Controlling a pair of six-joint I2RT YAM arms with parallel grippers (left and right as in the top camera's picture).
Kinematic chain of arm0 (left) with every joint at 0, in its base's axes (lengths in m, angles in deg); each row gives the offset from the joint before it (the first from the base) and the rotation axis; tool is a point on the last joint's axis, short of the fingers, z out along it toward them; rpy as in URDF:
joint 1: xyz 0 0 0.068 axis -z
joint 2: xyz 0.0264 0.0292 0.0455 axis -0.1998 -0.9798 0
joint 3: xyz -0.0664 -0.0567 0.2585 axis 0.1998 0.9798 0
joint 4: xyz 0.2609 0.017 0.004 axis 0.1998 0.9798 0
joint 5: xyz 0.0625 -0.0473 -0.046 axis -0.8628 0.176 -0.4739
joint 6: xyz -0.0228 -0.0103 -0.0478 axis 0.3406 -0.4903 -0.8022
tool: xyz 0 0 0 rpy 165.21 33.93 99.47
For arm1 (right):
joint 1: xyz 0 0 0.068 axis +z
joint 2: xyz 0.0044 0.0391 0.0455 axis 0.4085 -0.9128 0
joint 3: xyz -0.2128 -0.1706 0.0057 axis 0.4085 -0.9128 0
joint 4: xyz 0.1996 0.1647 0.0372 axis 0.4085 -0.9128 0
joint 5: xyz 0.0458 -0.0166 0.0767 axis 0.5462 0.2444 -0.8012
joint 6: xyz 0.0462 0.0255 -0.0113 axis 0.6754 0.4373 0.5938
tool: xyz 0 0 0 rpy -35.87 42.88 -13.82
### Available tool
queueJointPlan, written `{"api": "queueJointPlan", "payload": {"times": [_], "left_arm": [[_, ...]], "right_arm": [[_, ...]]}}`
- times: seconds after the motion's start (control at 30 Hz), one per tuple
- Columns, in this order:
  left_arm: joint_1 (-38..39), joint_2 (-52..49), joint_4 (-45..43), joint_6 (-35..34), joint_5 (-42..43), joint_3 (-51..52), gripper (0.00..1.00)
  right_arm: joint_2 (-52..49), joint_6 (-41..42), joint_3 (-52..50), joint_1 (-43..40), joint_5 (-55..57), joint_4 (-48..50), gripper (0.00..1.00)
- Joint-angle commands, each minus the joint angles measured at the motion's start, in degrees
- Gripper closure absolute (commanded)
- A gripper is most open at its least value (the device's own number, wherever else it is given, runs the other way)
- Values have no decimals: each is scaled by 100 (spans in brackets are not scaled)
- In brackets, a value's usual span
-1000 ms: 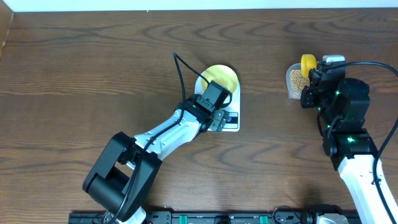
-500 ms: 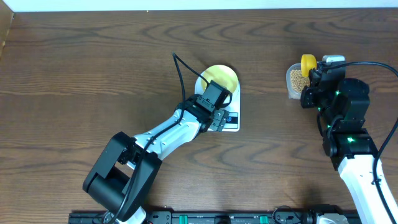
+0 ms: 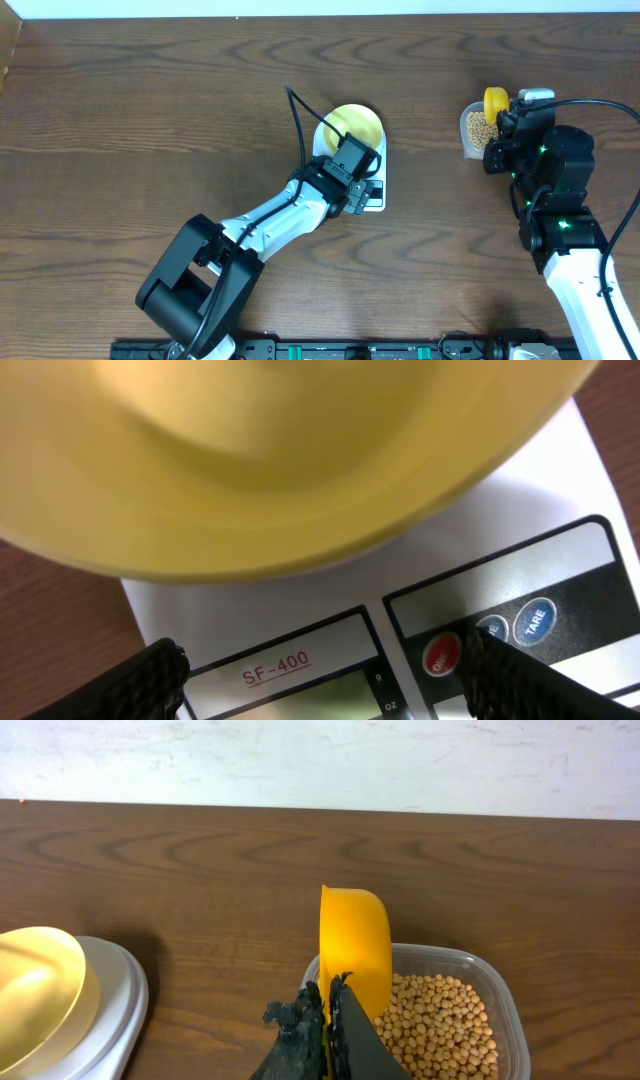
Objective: Scoop item into bowl and weigh 50g on scale
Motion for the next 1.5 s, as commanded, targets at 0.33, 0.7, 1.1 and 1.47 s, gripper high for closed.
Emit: {"api": "queueJointPlan", "payload": {"times": [0.33,0.7,1.1,1.47], "left_arm": [[-28,-87,-7,-260,-319,68,11],[-28,-203,-7,-256,-319,72,12],[-28,-227,85,-256,-319,72,12],[-28,-328,297,-254,-363,72,12]], "right_arm": [[-7,59,118,-13,-39,15,99],[-7,59,118,-13,-39,20,99],[-7,59,118,-13,-39,9,99],[-7,57,118,-15,-39,20,99]]}}
